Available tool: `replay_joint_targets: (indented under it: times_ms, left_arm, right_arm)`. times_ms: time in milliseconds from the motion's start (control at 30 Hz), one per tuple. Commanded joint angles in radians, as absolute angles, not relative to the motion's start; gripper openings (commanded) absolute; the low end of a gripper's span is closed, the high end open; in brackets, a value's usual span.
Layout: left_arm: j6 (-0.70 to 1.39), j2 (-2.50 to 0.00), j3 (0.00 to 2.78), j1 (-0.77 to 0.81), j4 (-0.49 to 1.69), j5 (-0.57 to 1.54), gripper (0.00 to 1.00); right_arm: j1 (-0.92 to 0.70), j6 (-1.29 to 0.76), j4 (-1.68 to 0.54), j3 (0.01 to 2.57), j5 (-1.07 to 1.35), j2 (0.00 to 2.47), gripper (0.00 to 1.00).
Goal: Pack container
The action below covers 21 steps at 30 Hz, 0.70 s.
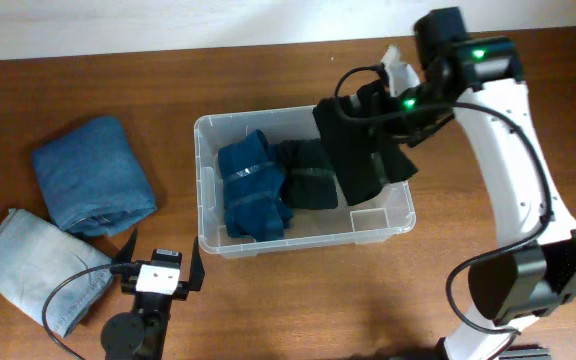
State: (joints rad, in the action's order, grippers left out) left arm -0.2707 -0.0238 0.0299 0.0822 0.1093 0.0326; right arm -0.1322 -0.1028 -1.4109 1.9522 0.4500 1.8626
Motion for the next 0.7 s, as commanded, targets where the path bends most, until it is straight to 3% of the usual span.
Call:
replay_joint_targets:
  times_ms: [0,400,667]
  left_arm:
    - [-0.289,-0.019,0.022,0.086,0.106,0.029,0.99]
    - [-0.289,-0.019,0.022,0.086,0.106,0.029,0.99]
    - [-0.289,-0.019,0.022,0.086,0.106,0.029,0.99]
  right_arm:
    - [-0.175,-0.205,-1.357,1.887,0.385,1.839,0.25]
    - [-0.190,-0.275,-1.134,1.612,0.351,1.841,0.25]
    - [-0.190,-0.275,-1.099,1.522,0.353,1.841,0.25]
